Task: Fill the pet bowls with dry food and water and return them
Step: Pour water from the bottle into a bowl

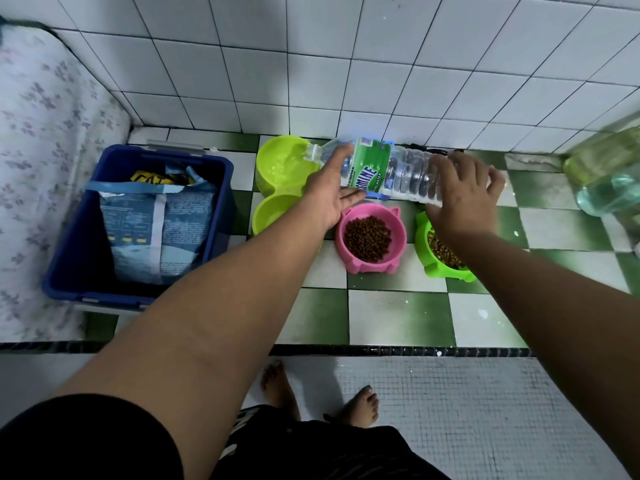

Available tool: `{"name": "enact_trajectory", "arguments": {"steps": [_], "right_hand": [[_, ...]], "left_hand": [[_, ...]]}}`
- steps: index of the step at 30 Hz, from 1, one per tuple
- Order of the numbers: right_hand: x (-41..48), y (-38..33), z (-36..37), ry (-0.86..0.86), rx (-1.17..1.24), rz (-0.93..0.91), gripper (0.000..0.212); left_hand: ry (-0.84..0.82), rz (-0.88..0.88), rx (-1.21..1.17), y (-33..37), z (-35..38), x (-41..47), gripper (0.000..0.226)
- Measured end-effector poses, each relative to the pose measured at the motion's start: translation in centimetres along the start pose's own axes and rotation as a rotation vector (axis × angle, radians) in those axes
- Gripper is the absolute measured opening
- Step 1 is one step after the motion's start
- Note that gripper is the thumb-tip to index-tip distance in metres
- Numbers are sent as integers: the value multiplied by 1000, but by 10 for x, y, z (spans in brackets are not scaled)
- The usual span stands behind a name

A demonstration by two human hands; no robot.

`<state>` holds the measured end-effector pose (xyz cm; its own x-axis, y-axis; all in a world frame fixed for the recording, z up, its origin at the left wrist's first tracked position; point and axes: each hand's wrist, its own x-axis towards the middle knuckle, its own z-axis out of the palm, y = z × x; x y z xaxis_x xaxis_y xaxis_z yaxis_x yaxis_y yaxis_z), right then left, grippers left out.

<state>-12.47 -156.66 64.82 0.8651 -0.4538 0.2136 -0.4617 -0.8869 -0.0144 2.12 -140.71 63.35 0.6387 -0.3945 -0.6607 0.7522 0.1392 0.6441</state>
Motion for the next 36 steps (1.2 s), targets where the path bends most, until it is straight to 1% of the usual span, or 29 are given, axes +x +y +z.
{"name": "enact_trajectory", "arguments": {"steps": [4,6,9,12,18,21,26,31,36], "right_hand": [[-4,-1,0,8,30,12,81],[-6,-3,-1,22,43,10,81],[-11,-2,0,36,78,7,81],[-19,2,-2,13,106,-1,83],[-37,12,-5,-39,104,-22,83],[-43,18,-7,-61,76,-58,83],[-51,27,-9,-77,16,-140,86],[-60,29,-11,-93,-37,-182,88],[-63,27,-12,-99,-34,-193,85]], "left_hand": [[10,45,17,0,3,-5,55],[32,68,26,0,4,-11,51],[53,106,33,-2,5,-23,55],[64,130,37,-12,3,-35,61],[49,142,-22,-37,1,-45,56],[84,123,-24,-48,0,-51,57],[96,134,-59,-64,-6,-54,59],[103,120,-44,-74,-11,-62,51],[74,90,-7,-74,-16,-66,27]]}}
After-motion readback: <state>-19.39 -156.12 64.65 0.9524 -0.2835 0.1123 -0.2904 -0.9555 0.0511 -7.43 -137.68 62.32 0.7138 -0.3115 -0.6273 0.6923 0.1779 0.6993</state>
